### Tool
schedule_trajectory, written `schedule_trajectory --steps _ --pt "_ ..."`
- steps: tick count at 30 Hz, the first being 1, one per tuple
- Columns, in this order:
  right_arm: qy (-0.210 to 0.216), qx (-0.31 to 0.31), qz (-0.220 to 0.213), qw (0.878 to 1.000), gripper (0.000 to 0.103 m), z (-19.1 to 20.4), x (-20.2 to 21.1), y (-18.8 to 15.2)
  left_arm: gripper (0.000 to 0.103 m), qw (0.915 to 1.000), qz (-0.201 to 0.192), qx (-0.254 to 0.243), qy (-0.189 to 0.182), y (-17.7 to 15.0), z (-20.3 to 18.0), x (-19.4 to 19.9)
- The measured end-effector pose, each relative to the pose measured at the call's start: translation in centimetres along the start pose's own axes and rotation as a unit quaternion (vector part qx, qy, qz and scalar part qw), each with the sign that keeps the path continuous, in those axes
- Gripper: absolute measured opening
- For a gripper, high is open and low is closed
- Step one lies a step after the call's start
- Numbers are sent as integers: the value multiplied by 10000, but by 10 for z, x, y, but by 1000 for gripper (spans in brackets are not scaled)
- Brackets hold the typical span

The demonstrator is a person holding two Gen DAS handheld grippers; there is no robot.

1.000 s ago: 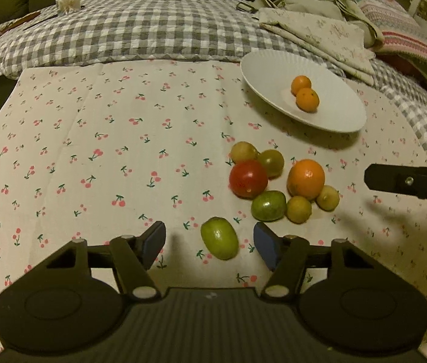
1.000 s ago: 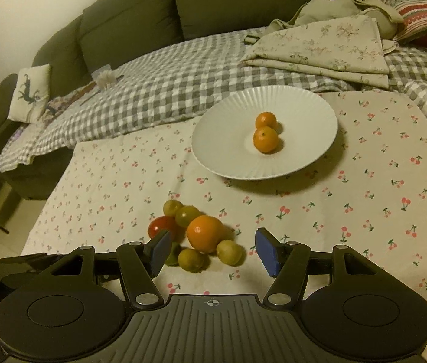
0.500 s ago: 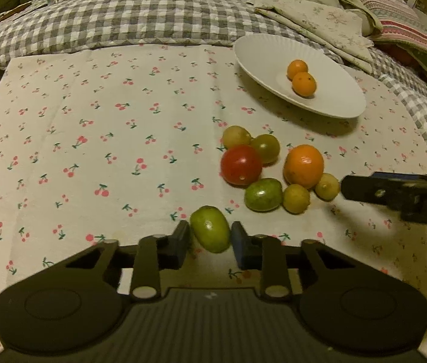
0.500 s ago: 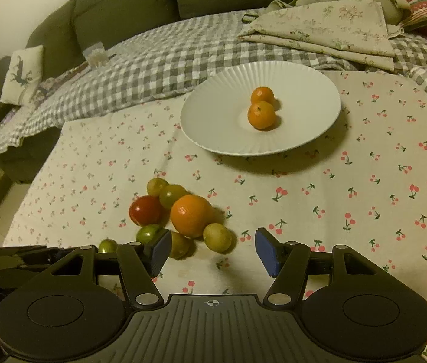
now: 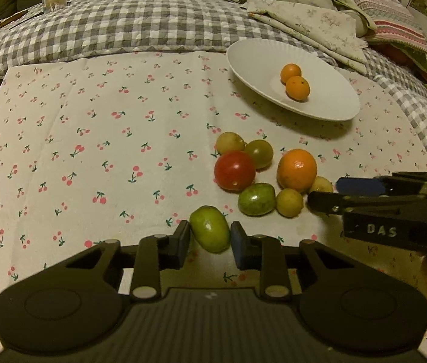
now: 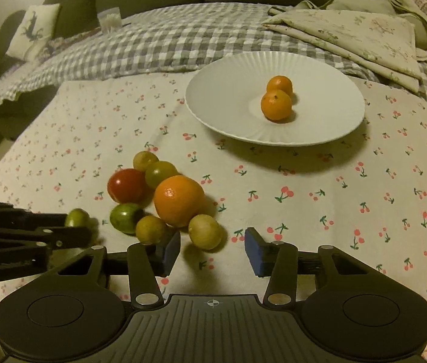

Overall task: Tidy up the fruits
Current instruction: 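Grasp the green tomato with the left tool while the right grasps a yellow-green fruit, then carry the green tomato and yellow-green fruit over the white plate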

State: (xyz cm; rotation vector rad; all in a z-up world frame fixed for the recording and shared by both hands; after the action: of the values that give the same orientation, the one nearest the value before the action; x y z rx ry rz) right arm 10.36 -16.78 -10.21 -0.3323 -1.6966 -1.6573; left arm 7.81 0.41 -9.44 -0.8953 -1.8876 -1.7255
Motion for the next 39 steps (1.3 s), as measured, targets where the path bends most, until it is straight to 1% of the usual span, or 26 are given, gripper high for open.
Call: schedule_trajectory --steps 2,7,10,11,12,30,39 --pt "10 65 -3 10000 43 1 -2 -1 27 10000 -20 -7 3 1 0 1" --pt "17 172 -39 9998 37 3 -4 -1 27 10000 -59 -9 -12 2 -2 4" --pt "24 251 -51 9997 28 6 -5 -1 27 10000 -80 -14 4 2 -2 4" --pt "34 273 -43 9996 23 7 -5 -1 27 10000 -85 -16 6 2 -2 4" --pt "46 294 -43 9995 23 8 -5 -1 27 10000 -90 -13 7 2 -2 4" --pt "-37 248 -37 9997 23 10 2 5 27 9993 -294 -189 128 7 -5 9" --pt "-49 198 -210 9996 23 11 13 15 27 9986 -439 -247 148 16 -7 9"
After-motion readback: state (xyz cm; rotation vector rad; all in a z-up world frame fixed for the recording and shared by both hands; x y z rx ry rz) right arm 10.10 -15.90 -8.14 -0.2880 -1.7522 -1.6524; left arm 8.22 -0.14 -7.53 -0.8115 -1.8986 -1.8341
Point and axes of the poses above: each gripper's, at about its wrist camera, not at the fingertips, and x roughly against the way its jaws point, z to its left, y to its top, the point moved 6 cm from there along -x, roughly the way its jaws point, and after that the axes turned 11 degrees about -z, right-handed, at the moved point
